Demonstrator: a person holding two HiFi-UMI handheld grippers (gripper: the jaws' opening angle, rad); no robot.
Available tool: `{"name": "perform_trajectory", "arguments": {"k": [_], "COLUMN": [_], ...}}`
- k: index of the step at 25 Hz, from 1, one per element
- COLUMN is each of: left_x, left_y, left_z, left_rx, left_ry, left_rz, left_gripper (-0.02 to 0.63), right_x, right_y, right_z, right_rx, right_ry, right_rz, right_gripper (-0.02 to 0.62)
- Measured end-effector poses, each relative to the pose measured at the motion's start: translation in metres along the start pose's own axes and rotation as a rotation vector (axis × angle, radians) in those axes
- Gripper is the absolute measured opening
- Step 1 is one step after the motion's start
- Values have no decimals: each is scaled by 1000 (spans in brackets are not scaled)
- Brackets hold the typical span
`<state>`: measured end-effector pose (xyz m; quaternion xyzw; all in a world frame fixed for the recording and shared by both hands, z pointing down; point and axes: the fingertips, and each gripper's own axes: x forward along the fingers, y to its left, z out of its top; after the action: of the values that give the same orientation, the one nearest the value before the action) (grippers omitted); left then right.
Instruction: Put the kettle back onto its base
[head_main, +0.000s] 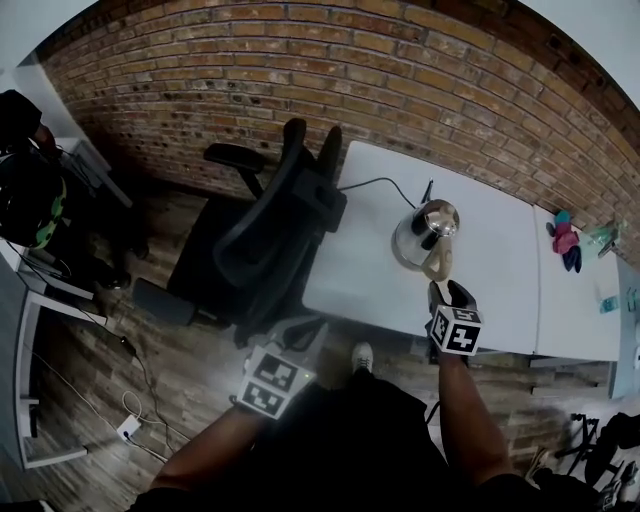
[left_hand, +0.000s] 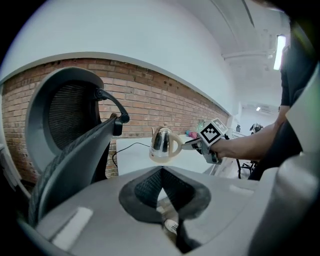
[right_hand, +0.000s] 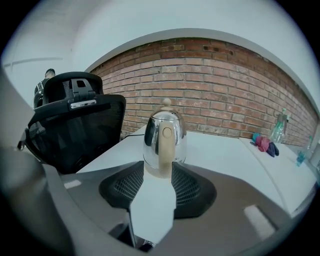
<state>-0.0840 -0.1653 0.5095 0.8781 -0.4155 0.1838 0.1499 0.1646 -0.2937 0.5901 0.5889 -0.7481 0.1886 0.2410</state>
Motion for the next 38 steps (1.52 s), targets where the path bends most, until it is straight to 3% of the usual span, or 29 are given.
{"name": "perform_trajectory", "arguments": {"k": [5,10,18,21,23,30,38], "left_x": [-17,-31,-38,-33,-28,-15,-3], "left_y": [-5,-12,-33,-48,-58,-94,-127], "left_z": [-8,-16,-20,-11,-3,12,29], "left_rx": [0,3,-2,-14,-26,-4,-7], "left_ry": [-6,-10,-20,-30,-39,-35,-74], "left_rz": [-23,-52,-138,-196,-234,-293,-235], "left_gripper": [0,0,0,0,0,0,0], "right_x": [-27,-61,-122,-147,-164,-203,-240], "right_y": [20,59,112,124,131,125,104], "right_z": [-7,-9,2,6,9,1,-13], "right_rx": [6,10,8,16,45,105,31], "right_ry": [-11,-54,-150,-173,-189,-228,-243], "right_rz": [-3,58,171,215,262,302,336], "right_gripper": [193,177,95,28,28,26,26]}}
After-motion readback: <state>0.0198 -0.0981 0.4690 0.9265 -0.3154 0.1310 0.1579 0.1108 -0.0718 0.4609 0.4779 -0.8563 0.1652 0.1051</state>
